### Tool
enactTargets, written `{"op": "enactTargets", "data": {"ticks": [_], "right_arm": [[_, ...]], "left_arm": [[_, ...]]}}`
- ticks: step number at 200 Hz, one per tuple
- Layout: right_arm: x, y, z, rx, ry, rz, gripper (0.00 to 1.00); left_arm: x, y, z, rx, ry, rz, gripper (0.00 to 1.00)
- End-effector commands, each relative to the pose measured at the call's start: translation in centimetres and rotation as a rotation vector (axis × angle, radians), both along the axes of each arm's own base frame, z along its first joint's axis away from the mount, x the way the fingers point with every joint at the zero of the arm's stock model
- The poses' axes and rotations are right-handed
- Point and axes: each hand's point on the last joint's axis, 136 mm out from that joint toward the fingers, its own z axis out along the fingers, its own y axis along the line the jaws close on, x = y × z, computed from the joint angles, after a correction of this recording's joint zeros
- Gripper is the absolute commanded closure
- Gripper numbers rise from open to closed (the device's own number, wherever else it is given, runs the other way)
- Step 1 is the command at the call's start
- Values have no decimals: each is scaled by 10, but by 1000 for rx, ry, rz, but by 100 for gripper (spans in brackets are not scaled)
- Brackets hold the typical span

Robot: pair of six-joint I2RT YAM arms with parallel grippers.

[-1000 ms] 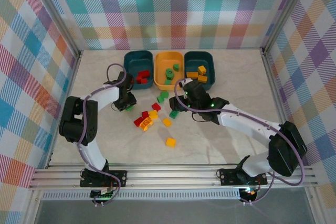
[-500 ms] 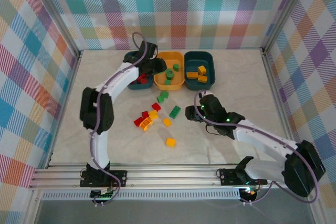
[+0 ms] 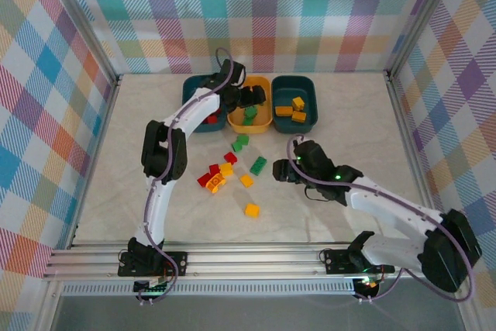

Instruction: Sort the legos into containers by color

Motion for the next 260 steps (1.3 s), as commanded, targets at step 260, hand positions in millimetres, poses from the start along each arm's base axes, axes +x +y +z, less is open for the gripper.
{"op": "enactTargets", "data": {"ticks": [260], "right_arm": [[76, 37, -24, -454, -125, -215, 30]], "left_arm": [[-226, 174, -4, 14, -59, 466, 0]]}}
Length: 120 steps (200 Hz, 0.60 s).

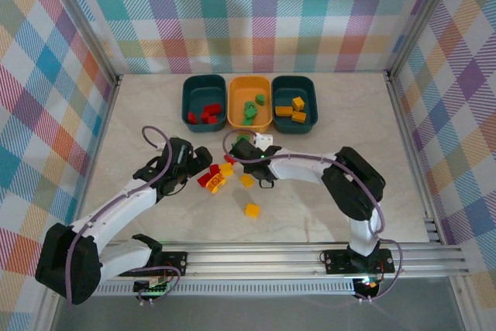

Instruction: Sort the legos into containers by color

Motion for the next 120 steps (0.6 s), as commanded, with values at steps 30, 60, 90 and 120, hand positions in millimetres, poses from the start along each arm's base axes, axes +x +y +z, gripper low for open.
{"op": "enactTargets", "data": {"ticks": [30, 60, 90, 120], "right_arm": [[7, -8, 42, -14, -70, 66, 24], [12, 18, 21, 108, -3, -3, 17], [25, 11, -6, 82, 54, -138, 17], [25, 8, -27, 59, 71, -163, 30]], "left_arm": [[21, -17, 20, -55, -51, -40, 0], [23, -20, 18, -58, -32, -46, 0], [23, -22, 24, -51, -31, -67, 0], [17, -16, 19, -29, -14, -61, 0]]}}
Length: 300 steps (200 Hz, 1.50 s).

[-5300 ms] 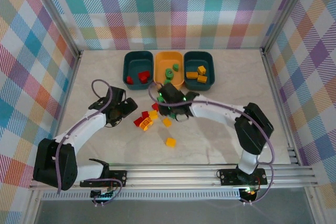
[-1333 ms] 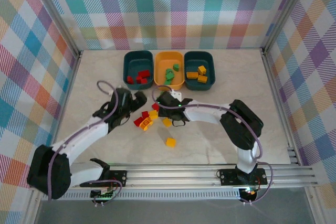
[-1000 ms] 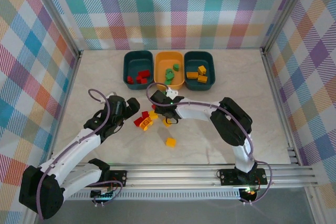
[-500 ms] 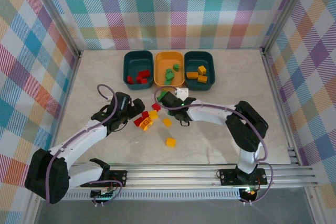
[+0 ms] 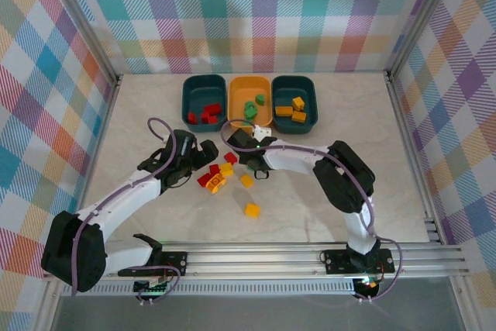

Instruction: Sort the legos into containers by color

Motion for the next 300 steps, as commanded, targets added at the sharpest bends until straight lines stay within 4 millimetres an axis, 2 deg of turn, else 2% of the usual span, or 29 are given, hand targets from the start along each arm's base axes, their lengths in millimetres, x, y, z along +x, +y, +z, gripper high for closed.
{"op": "enactTargets", "data": {"ticks": [1, 27, 37, 51, 67, 86, 115, 120, 131, 143, 153, 164, 171, 175, 180, 183, 191, 200, 215, 227, 246, 261, 270, 284, 300], "right_arm": [[-3, -9, -13, -1, 33, -71, 31], [-6, -4, -19, 49, 21, -36, 45], [-6, -1, -20, 63, 22, -19, 53], [-6, 0, -18, 70, 19, -11, 66], [-5, 1, -9, 82, -6, 10, 74], [2, 2, 19, 83, -77, 52, 78], [33, -1, 97, 53, -280, 118, 79], [43, -4, 109, 58, -319, 120, 79], [63, -11, 123, 86, -359, 119, 79], [88, -12, 125, 124, -359, 133, 79], [107, -6, 122, 153, -317, 165, 78], [123, 1, 119, 160, -249, 199, 77], [133, 8, 120, 166, -216, 222, 77], [136, 9, 114, 158, -184, 235, 76], [143, 14, 119, 169, -176, 252, 76], [145, 14, 112, 166, -152, 261, 76], [153, 18, 112, 172, -134, 276, 75], [160, 19, 102, 173, -108, 286, 74], [169, 21, 90, 175, -76, 285, 73], [173, 27, 88, 191, -81, 306, 72], [179, 35, 93, 213, -101, 328, 69], [183, 39, 100, 214, -108, 343, 61], [183, 40, 109, 209, -112, 349, 54], [180, 37, 134, 181, -172, 361, 39], [170, 31, 165, 175, -243, 372, 34]], "left_arm": [[0, 3, 8, 13, -8, -8, 0], [0, -1, 3, 7, 7, -21, 0], [1, -1, 0, 9, 18, -21, 0], [3, -4, -2, 7, 27, -26, 0], [3, -4, -3, 5, 34, -30, 0], [3, -4, -5, 9, 38, -30, 0], [4, -11, -15, 1, 79, -50, 0], [9, -18, -14, -21, 65, -70, 0], [12, -39, -20, -78, 96, -154, 0], [13, -62, -30, -105, 153, -239, 2], [13, -71, -41, -72, 197, -273, 5], [16, -73, -47, -40, 210, -273, 6], [10, -71, -53, -25, 246, -269, 6], [10, -71, -52, -26, 246, -267, 6], [10, -71, -52, -24, 242, -265, 7], [10, -71, -51, -23, 241, -267, 7], [11, -70, -50, -15, 235, -266, 6], [12, -70, -48, -3, 232, -267, 6], [13, -71, -48, 3, 240, -270, 7], [13, -73, -50, 1, 246, -272, 7], [12, -73, -52, 13, 255, -277, 7], [12, -74, -52, 22, 261, -282, 7], [13, -73, -52, 25, 263, -281, 7], [16, -76, -48, 24, 257, -283, 6], [21, -79, -46, 32, 253, -286, 6]]}}
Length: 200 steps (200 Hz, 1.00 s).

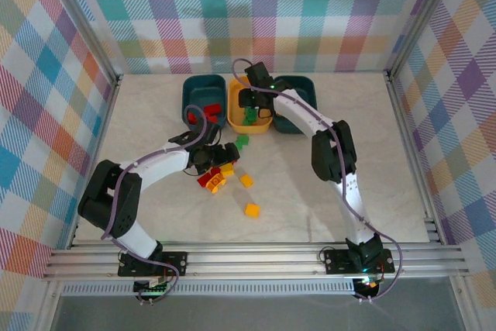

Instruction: Sort the legos into containers by color

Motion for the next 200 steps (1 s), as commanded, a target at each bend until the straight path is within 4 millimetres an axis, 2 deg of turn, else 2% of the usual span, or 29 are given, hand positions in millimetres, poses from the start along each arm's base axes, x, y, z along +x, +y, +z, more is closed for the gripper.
{"op": "enactTargets", "data": {"ticks": [1, 15, 33, 53, 85, 125, 157, 200], "right_arm": [[-13, -2, 80, 29, -148, 36, 34], [-26, -11, 106, 39, -201, 32, 33], [-49, -28, 125, 70, -249, 17, 32], [-83, -49, 118, 117, -247, -12, 31], [-132, -81, 84, 146, -177, -57, 31], [-172, -106, 60, 150, -118, -79, 31], [-193, -124, 50, 146, -105, -109, 31], [-201, -132, 48, 137, -103, -121, 31]], "left_arm": [[5, -8, 7, 21, -10, -36, 6], [12, -11, 7, 35, -10, -39, 6], [23, -16, 6, 47, -15, -44, 6], [37, -20, 1, 75, -23, -51, 10], [60, -30, -8, 92, -47, -67, 15], [79, -35, -24, 132, -29, -68, 24], [82, -39, -34, 140, 6, -73, 33], [79, -36, -35, 152, 3, -80, 46]]}}
